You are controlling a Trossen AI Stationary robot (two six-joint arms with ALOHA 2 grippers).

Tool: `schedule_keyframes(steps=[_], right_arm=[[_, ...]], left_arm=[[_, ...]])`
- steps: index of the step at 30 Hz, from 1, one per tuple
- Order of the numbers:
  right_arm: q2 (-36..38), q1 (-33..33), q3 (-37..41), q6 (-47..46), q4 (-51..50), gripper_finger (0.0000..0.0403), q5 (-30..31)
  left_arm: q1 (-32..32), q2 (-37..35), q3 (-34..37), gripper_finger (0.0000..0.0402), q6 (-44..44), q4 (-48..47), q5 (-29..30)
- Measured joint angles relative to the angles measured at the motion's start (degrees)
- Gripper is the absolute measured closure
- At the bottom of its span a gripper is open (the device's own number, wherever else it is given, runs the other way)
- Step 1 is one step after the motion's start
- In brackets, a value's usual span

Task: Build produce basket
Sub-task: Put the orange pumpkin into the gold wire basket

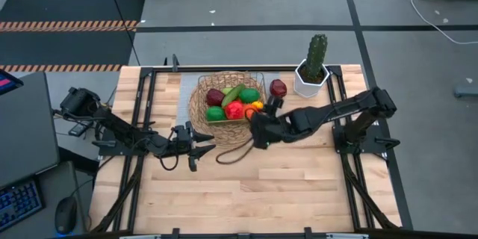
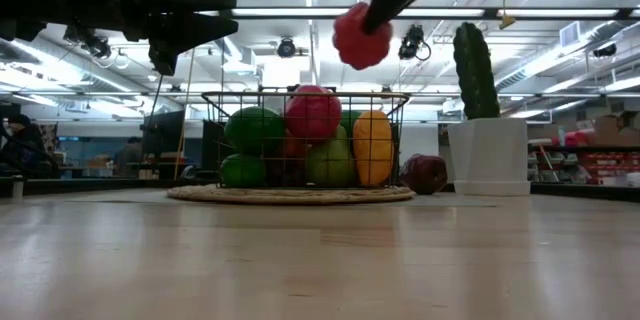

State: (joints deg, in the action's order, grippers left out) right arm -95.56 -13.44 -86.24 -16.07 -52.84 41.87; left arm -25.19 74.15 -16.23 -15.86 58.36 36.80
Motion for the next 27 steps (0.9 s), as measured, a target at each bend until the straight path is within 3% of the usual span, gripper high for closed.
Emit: schedule_keyframes(steps=[4, 15, 20, 27], right_arm=[[0.0, 3.9, 0.0, 6.2, 7.2, 0.0174, -1.1], [0.0, 16.1, 0.0, 21.6, 30.2, 0.0174, -18.6], [-0.1, 20.9, 0.1, 23.6, 34.3, 0.0174, -26.9], [-0.1, 25.4, 2.1, 22.2, 35.5, 0.0173, -28.1]], left_arm=[[0.0, 0.0, 0.0, 0.023, 0.0, -0.1, 0.0], [0.0, 0.0, 0.0, 0.023, 0.6, -0.4, 0.0], [0.0, 0.0, 0.0, 0.023, 1.4, -0.5, 0.0], [0.0, 0.0, 0.0, 0.023, 1.6, -1.7, 0.0]])
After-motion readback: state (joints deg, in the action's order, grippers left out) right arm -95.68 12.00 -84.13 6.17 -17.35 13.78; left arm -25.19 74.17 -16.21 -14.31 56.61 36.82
